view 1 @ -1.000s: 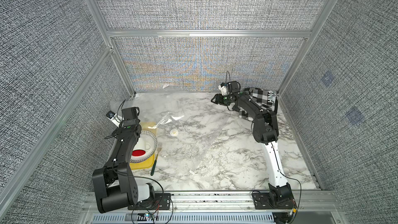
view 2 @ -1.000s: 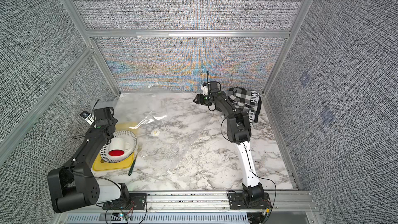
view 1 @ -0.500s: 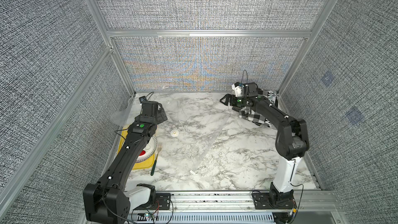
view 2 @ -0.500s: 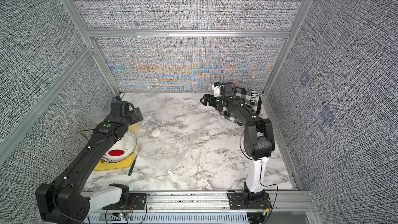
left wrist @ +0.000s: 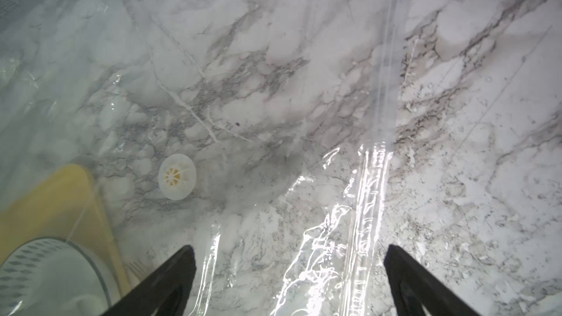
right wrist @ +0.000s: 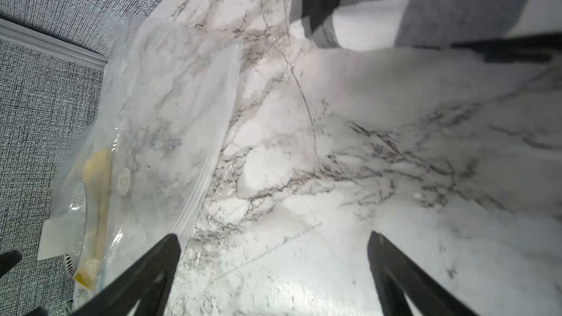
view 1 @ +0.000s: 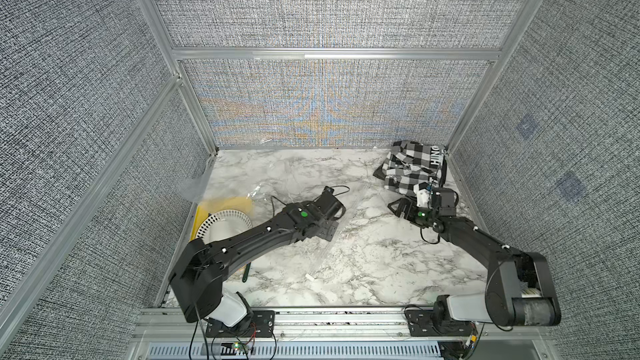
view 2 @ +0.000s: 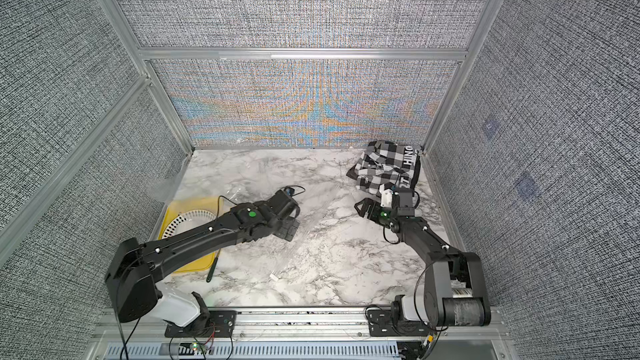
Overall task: Place the folded shirt into the vacuum bag
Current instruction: Adjust the vacuum bag at the center of the board, then open the vacuum bag at the center of the board.
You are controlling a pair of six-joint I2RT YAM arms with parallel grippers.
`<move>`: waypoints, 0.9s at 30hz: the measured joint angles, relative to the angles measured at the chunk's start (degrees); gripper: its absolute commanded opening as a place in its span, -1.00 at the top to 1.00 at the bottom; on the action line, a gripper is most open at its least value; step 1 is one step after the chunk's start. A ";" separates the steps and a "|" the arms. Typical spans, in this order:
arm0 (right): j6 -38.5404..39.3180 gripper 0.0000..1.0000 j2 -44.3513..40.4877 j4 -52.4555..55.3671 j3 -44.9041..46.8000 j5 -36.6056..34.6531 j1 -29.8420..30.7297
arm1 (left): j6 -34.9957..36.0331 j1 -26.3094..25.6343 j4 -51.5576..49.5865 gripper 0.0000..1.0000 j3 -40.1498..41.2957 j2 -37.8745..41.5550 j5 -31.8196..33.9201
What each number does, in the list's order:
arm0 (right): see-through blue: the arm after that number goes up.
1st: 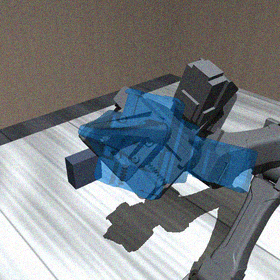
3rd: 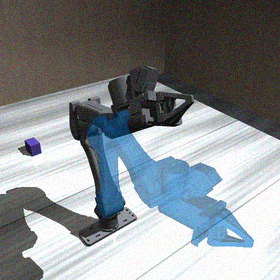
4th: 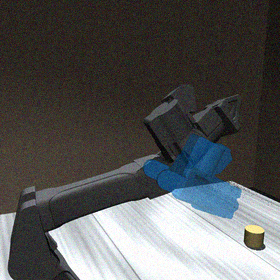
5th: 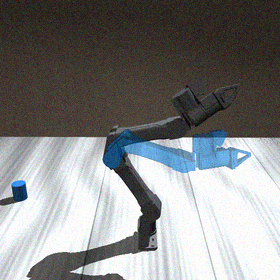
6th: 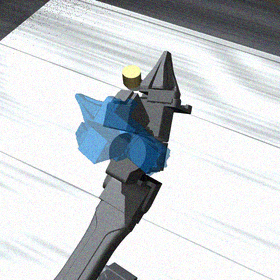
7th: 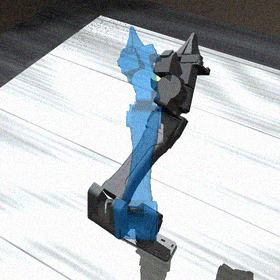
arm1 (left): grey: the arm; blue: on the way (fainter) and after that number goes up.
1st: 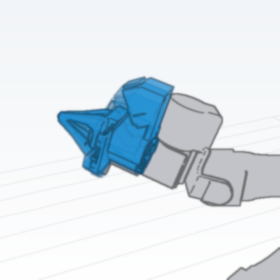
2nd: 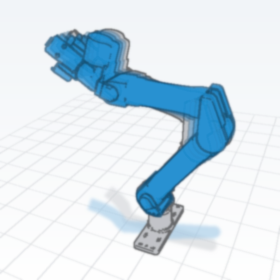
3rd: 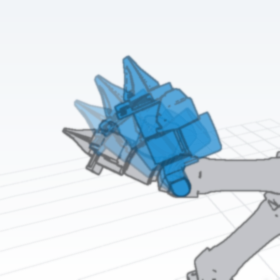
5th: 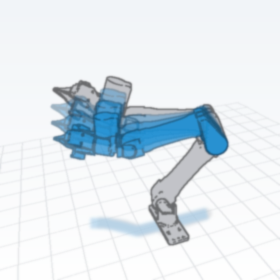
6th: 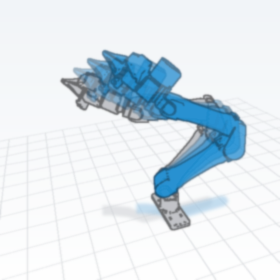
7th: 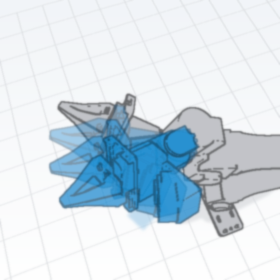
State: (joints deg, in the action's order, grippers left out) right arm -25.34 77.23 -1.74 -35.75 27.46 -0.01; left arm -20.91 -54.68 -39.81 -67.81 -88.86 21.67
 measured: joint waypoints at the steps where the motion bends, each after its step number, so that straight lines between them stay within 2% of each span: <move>1: -0.42 -0.97 -0.98 -0.59 1.03 0.09 -0.09 | -0.22 -1.29 -0.55 -1.00 -1.05 -2.01 0.66; 7: -1.64 -0.97 -3.21 -3.26 2.82 0.81 -1.16 | -1.79 -8.28 -5.53 -1.00 -10.62 -16.00 6.16; 15: -2.27 -0.97 -2.91 -3.65 3.89 1.11 -4.09 | -1.60 -10.01 -8.46 -0.98 -18.80 -27.26 10.99; 18: -2.32 -0.97 -4.07 -3.67 4.04 1.20 -4.70 | -1.60 -10.01 -9.53 -0.87 -20.46 -29.88 11.82; 23: -2.54 -0.97 -4.46 -4.04 4.44 1.51 -5.60 | -1.60 -10.01 -9.68 -0.54 -21.22 -31.17 13.05; 27: -2.54 -0.97 -4.46 -4.07 4.55 1.75 -5.62 | -1.62 -9.86 -9.79 -0.47 -21.42 -31.71 14.27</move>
State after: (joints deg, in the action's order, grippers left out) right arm -27.88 72.77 -5.80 -31.20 29.21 -5.63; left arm -22.52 -64.53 -49.60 -89.23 -120.57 35.94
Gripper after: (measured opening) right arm 0.986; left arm 0.747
